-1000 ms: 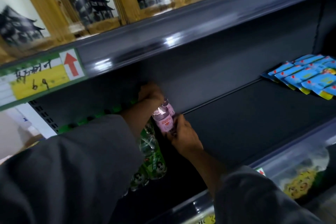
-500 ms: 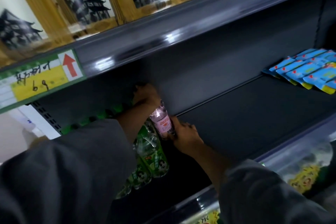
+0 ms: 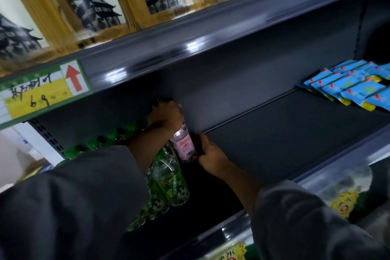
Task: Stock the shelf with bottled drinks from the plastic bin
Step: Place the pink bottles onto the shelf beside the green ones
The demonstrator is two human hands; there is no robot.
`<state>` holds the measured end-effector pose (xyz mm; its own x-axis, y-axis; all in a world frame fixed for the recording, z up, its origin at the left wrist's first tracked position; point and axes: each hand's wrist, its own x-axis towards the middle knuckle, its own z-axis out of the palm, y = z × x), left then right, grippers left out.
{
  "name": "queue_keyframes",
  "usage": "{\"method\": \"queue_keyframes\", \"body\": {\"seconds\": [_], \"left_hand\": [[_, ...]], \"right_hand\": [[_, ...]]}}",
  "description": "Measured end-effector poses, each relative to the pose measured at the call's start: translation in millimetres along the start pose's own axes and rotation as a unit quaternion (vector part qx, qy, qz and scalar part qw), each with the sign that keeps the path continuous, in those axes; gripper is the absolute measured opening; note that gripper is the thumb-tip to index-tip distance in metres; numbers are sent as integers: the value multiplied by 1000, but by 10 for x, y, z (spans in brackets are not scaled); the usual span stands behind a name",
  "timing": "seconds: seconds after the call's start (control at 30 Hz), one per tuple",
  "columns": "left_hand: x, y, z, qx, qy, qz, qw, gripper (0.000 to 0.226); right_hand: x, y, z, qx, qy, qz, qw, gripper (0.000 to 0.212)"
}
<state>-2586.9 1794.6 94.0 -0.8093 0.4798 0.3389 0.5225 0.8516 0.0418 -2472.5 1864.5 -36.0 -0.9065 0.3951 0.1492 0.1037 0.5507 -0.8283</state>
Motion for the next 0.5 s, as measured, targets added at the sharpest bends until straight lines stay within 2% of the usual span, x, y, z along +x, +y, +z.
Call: {"method": "queue_keyframes", "body": {"seconds": [0.13, 0.3, 0.37, 0.5], "left_hand": [[-163, 74, -107, 73, 68, 80, 992, 44], [-350, 244, -102, 93, 129, 148, 976, 47], [-429, 408, -180, 72, 125, 169, 975, 49], [-670, 742, -389, 29, 100, 193, 976, 51]], "right_hand": [[-215, 41, -222, 25, -3, 11, 1000, 67], [-646, 138, -830, -91, 100, -9, 991, 53], [-776, 143, -1038, -124, 159, 1, 979, 48], [-1089, 83, -1271, -182, 230, 4, 956, 53]]}}
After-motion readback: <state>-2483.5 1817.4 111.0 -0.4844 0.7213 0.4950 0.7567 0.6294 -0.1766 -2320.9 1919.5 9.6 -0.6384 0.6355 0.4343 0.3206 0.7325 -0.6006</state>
